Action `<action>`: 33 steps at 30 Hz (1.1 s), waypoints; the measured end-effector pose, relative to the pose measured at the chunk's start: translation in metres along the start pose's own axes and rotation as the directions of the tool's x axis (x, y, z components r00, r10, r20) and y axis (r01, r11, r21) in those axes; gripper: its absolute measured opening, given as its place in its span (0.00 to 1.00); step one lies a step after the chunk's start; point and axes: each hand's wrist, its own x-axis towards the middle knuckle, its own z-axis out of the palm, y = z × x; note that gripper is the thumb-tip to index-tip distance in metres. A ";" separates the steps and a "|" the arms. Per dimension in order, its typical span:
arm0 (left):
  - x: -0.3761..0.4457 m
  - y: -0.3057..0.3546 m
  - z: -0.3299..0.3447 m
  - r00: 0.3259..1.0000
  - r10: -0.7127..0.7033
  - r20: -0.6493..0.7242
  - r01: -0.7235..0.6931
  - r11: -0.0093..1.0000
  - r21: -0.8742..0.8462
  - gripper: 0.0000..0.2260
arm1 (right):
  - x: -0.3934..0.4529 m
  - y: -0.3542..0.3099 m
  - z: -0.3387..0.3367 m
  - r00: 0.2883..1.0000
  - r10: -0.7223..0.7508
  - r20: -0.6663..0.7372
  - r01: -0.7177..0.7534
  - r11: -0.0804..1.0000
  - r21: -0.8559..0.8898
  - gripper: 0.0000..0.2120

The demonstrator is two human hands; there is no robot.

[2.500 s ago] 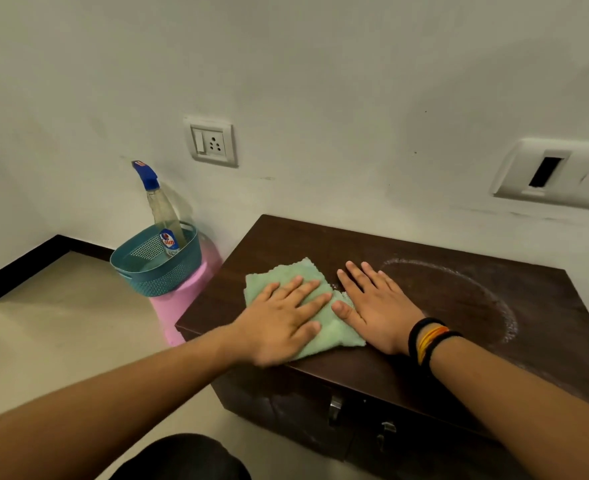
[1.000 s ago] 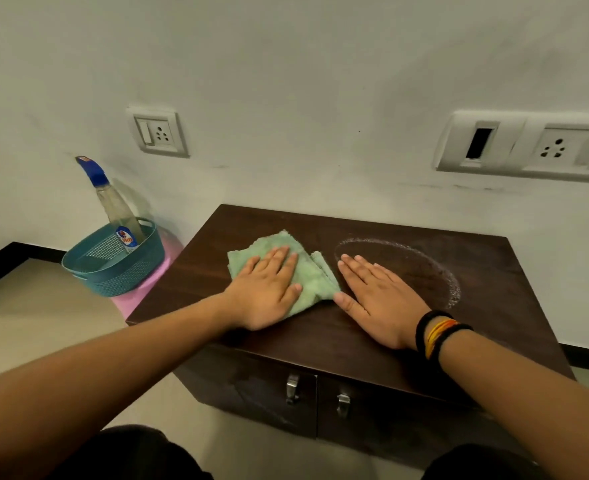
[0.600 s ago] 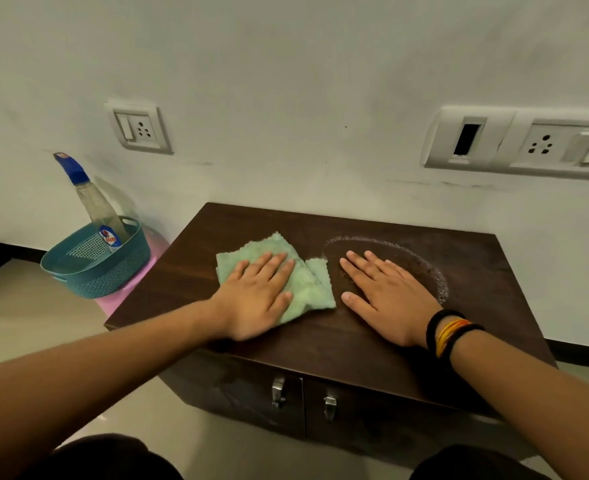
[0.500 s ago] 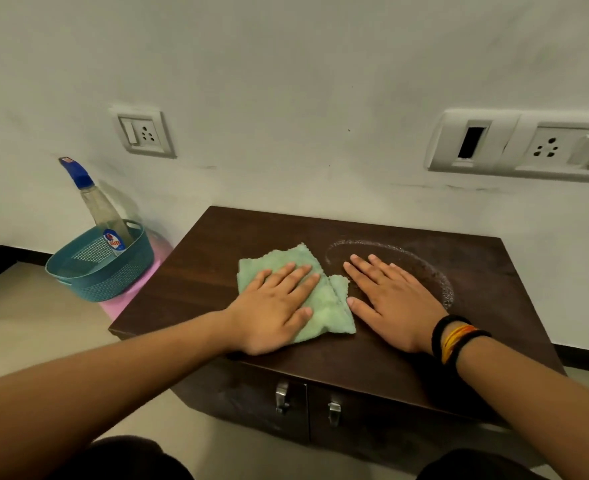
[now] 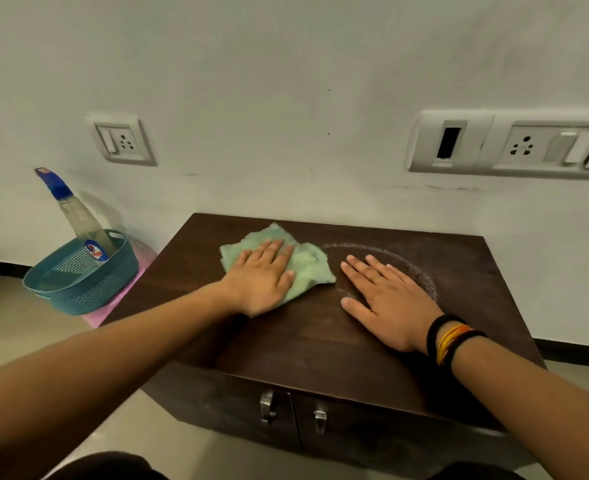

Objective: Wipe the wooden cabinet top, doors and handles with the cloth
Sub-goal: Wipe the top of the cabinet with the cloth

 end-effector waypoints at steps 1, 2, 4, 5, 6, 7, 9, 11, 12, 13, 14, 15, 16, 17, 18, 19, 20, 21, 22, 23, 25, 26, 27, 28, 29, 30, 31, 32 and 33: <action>-0.015 -0.002 0.004 1.000 0.011 0.010 -0.011 1.000 0.008 0.30 | -0.001 0.003 0.000 1.000 0.012 0.001 -0.012 1.000 -0.003 0.33; -0.030 0.004 0.009 0.998 0.056 0.016 -0.056 0.998 0.013 0.31 | -0.002 0.004 -0.001 1.000 0.022 0.005 -0.022 1.000 -0.002 0.32; -0.038 0.029 0.013 0.982 0.189 0.008 -0.189 0.982 0.007 0.30 | -0.003 0.003 -0.002 1.000 0.023 0.008 -0.023 1.000 -0.002 0.32; -0.025 0.038 0.010 0.972 0.234 -0.005 -0.234 0.972 0.013 0.29 | -0.003 0.002 -0.002 1.000 0.021 0.001 -0.021 1.000 -0.003 0.32; -0.006 0.042 0.004 0.970 0.242 -0.009 -0.242 0.970 0.006 0.29 | -0.003 0.002 -0.003 1.000 0.019 -0.003 -0.019 1.000 0.000 0.32; 0.012 0.041 -0.003 0.978 0.207 0.000 -0.207 0.978 -0.005 0.28 | -0.003 0.002 -0.003 1.000 0.019 -0.005 -0.019 1.000 0.006 0.32; 0.028 0.027 -0.009 0.997 0.083 0.006 -0.082 0.996 -0.019 0.29 | -0.002 0.004 -0.002 1.000 0.021 -0.004 -0.021 1.000 0.011 0.33; 0.009 0.020 0.001 0.999 0.037 0.003 -0.037 0.999 -0.017 0.30 | -0.002 0.005 -0.001 1.000 0.019 -0.009 -0.018 1.000 0.015 0.33; -0.004 0.024 0.007 0.998 0.060 0.007 -0.060 0.998 -0.014 0.30 | -0.001 0.006 -0.002 1.000 0.020 -0.013 -0.020 1.000 0.021 0.33; -0.014 0.033 0.009 0.994 0.107 0.011 -0.107 0.994 -0.011 0.29 | -0.001 0.007 -0.002 1.000 0.025 -0.014 -0.024 0.999 0.029 0.33; -0.015 0.042 0.010 0.986 0.166 0.005 -0.166 0.986 -0.010 0.29 | -0.001 0.007 -0.002 1.000 0.025 -0.017 -0.024 0.999 0.038 0.33; -0.008 0.050 0.009 0.977 0.212 -0.011 -0.212 0.977 -0.006 0.28 | 0.000 0.008 -0.002 0.999 0.024 -0.023 -0.023 0.999 0.046 0.33; 0.007 0.054 0.005 0.972 0.235 -0.027 -0.235 0.972 -0.005 0.28 | 0.001 0.008 -0.002 0.999 0.025 -0.029 -0.024 0.998 0.050 0.33; 0.024 0.054 0.001 0.974 0.225 -0.037 -0.225 0.974 -0.002 0.27 | 0.001 0.010 -0.003 0.999 0.028 -0.029 -0.027 0.999 0.046 0.33; 0.037 0.050 -0.002 0.982 0.185 -0.040 -0.185 0.983 -0.002 0.27 | 0.001 0.012 -0.003 0.999 0.030 -0.026 -0.029 0.999 0.038 0.34; 0.043 0.042 -0.004 0.991 0.125 -0.039 -0.126 0.992 -0.004 0.28 | 0.002 0.013 -0.004 0.999 0.031 -0.020 -0.030 0.999 0.030 0.34; 0.041 0.035 -0.002 0.996 0.076 -0.041 -0.076 0.997 -0.002 0.28 | 0.001 0.015 -0.003 0.999 0.033 -0.015 -0.032 0.999 0.022 0.35; 0.031 0.030 0.001 0.998 0.054 -0.037 -0.053 0.999 0.003 0.29 | 0.001 0.016 -0.002 0.999 0.035 -0.014 -0.035 0.999 0.017 0.35; 0.019 0.030 0.005 0.998 0.060 -0.026 -0.060 0.998 0.000 0.30 | 0.002 0.018 -0.002 0.999 0.038 -0.015 -0.038 0.999 0.018 0.35; 0.007 0.035 0.008 0.996 0.087 -0.013 -0.088 0.996 -0.011 0.30 | 0.001 0.019 -0.003 0.999 0.040 -0.013 -0.040 0.999 0.022 0.34; 0.001 0.051 0.009 0.983 0.180 -0.023 -0.180 0.984 -0.003 0.29 | 0.000 0.019 -0.002 0.999 0.047 -0.024 -0.047 0.998 0.029 0.33; 0.010 0.057 0.007 0.974 0.221 -0.041 -0.221 0.975 0.003 0.28 | 0.001 0.019 -0.003 0.998 0.050 -0.028 -0.050 0.998 0.030 0.33; 0.023 0.061 0.004 0.969 0.241 -0.051 -0.241 0.971 -0.002 0.27 | 0.001 0.018 -0.003 0.998 0.051 -0.026 -0.051 0.998 0.029 0.34; 0.037 0.060 0.000 0.972 0.230 -0.049 -0.231 0.973 -0.009 0.27 | 0.001 0.017 -0.003 0.998 0.051 -0.025 -0.051 0.998 0.022 0.34; 0.049 0.055 -0.003 0.980 0.195 -0.046 -0.196 0.980 -0.015 0.27 | 0.001 0.017 -0.003 0.998 0.052 -0.028 -0.052 0.999 0.012 0.34; 0.055 0.048 -0.006 0.989 0.142 -0.045 -0.143 0.989 -0.019 0.27 | 0.001 0.018 -0.004 0.998 0.055 -0.031 -0.055 0.998 0.009 0.34; 0.054 0.040 -0.005 0.995 0.091 -0.043 -0.092 0.996 -0.019 0.27 | 0.000 0.019 -0.004 0.998 0.058 -0.028 -0.057 0.998 0.012 0.35; 0.047 0.036 -0.003 0.998 0.052 -0.038 -0.053 0.998 -0.021 0.27 | 0.000 0.020 -0.005 0.998 0.059 -0.025 -0.058 0.998 0.014 0.35; 0.036 0.037 0.000 0.999 0.033 -0.035 -0.034 0.999 -0.028 0.27 | -0.001 0.022 -0.005 0.998 0.060 -0.026 -0.059 0.998 0.014 0.34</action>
